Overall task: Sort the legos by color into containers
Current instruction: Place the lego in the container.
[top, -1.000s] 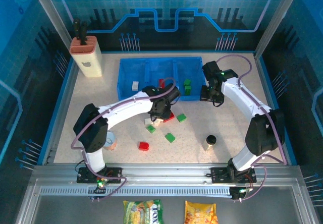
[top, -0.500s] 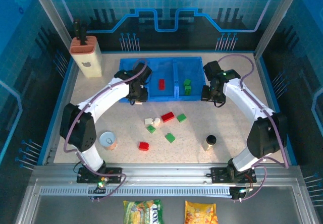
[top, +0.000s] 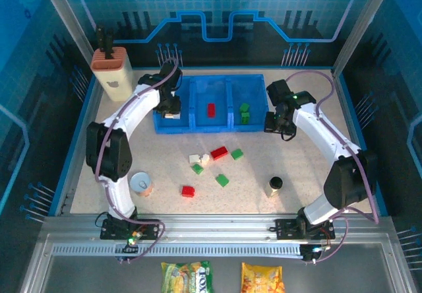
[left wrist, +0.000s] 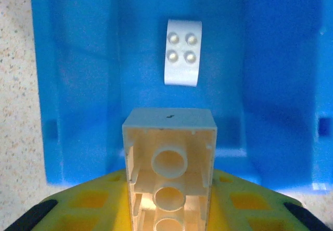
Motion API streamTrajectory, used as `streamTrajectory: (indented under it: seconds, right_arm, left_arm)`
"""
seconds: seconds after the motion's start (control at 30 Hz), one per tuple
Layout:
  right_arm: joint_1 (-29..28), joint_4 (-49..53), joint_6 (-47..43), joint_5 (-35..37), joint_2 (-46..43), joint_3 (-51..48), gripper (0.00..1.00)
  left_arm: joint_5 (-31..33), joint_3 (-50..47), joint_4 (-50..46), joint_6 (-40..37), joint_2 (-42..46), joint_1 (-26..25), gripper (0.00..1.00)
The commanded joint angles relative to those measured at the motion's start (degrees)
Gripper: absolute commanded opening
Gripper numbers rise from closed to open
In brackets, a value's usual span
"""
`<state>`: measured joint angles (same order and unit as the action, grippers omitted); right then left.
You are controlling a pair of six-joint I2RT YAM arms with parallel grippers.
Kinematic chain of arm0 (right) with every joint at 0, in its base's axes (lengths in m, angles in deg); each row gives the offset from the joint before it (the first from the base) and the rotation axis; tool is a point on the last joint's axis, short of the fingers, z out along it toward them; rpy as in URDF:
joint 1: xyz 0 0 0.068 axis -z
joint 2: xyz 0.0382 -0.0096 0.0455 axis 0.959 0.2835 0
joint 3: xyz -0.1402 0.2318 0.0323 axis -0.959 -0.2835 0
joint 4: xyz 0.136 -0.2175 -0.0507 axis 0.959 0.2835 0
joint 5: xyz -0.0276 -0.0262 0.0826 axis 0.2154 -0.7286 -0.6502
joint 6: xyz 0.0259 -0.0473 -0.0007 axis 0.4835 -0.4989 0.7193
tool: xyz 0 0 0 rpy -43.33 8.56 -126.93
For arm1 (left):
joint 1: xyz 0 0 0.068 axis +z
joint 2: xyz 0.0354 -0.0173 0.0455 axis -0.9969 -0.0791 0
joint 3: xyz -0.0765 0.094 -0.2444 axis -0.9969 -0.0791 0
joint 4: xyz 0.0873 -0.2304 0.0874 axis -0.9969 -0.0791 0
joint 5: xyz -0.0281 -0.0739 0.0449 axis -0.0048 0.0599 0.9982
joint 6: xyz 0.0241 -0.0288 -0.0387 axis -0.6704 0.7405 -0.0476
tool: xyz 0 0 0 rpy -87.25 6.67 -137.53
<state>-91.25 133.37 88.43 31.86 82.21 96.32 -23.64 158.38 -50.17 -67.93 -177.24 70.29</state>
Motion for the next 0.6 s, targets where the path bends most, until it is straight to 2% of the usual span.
streamTrajectory:
  seconds: [0.0,0.57]
  right_arm:
    - [-0.65,1.64,0.03,0.94,-1.84,-0.01,0.50]
    - [-0.67,1.73,0.12,0.61,-1.61,-0.32,0.49]
  left_arm:
    - [0.22,4.34,-0.11,-1.74,-3.90,1.70,0.35]
    - [3.48,12.90,-0.08,-2.88,-17.93,4.28,0.35]
